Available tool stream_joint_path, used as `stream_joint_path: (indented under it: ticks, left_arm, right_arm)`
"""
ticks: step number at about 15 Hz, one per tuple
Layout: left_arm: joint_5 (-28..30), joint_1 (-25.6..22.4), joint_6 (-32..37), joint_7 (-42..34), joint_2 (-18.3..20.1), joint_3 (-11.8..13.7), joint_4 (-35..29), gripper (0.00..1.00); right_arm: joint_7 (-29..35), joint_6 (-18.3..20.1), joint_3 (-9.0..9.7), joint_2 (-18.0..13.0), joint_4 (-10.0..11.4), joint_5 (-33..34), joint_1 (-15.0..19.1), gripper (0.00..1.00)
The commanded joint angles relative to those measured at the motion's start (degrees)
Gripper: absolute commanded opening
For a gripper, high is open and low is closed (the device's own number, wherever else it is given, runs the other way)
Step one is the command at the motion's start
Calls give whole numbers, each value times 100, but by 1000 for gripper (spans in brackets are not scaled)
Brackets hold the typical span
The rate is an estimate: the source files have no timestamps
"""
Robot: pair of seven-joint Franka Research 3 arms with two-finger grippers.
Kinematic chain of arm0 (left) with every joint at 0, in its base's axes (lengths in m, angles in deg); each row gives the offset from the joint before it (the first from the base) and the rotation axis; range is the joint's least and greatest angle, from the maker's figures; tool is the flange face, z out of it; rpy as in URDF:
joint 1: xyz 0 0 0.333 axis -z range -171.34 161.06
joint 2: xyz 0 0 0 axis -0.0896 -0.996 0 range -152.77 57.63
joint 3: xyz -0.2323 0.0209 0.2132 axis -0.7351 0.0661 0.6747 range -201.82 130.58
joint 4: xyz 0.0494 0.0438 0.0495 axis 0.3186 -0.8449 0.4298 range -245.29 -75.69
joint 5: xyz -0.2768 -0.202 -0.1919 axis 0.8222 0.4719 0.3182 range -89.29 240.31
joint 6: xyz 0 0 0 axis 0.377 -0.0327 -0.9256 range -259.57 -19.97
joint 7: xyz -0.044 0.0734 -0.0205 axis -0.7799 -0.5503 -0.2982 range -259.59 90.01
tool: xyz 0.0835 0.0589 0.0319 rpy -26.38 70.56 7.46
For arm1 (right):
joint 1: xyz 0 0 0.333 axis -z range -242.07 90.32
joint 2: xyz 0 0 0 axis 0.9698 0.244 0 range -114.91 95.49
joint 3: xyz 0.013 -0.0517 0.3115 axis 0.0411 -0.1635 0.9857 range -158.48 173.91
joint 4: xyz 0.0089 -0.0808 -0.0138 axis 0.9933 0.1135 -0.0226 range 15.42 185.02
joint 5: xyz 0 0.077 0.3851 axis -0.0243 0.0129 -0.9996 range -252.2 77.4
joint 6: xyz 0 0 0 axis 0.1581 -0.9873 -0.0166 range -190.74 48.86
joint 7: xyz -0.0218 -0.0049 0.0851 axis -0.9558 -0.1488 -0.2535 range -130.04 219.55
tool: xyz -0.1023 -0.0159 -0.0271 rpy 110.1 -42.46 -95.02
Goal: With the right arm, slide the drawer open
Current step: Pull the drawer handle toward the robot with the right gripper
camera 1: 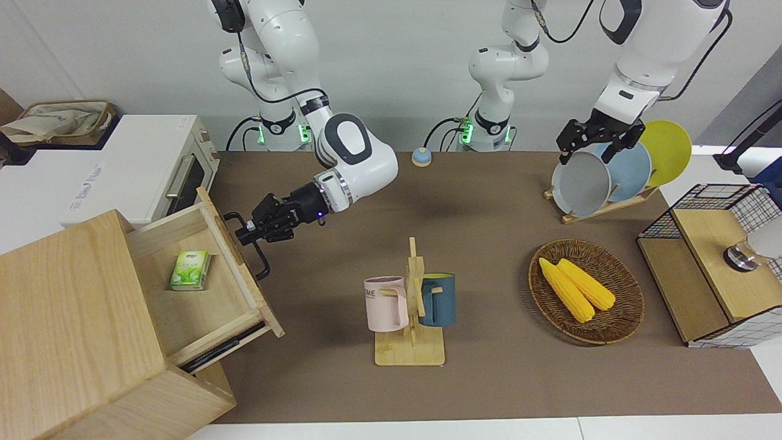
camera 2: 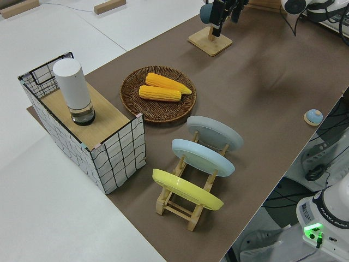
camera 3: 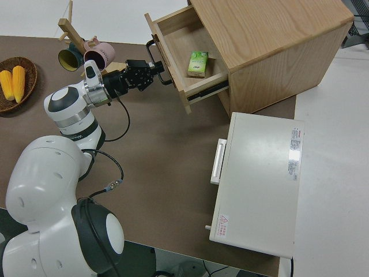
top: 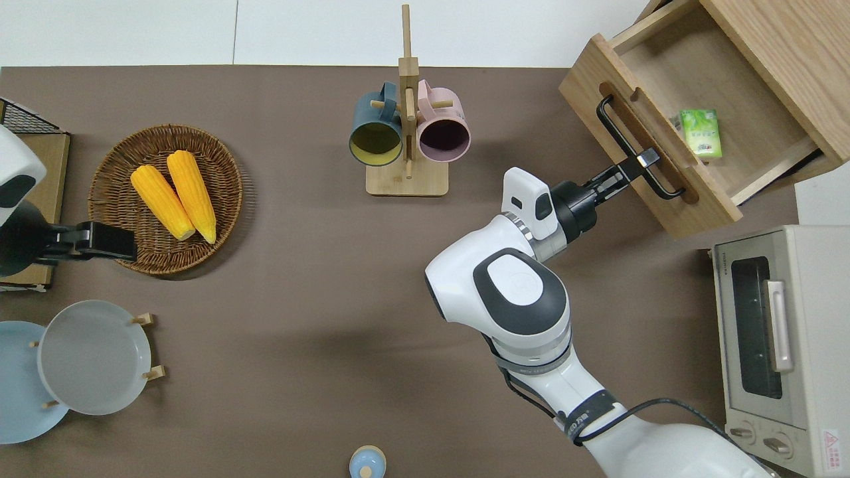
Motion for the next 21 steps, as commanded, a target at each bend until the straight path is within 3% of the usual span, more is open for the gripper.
stream_joint_path:
  ticks: [1,21]
  left_arm:
    - [-73,27,27,-28,51,12,4,998]
    - [-73,27,27,-37,51,21,4,995]
  right_arm:
    - [-260,341,193,-193,-12,-220,-49,0]
    - [-436,1528,1256,-237,-65,-747,-181,0]
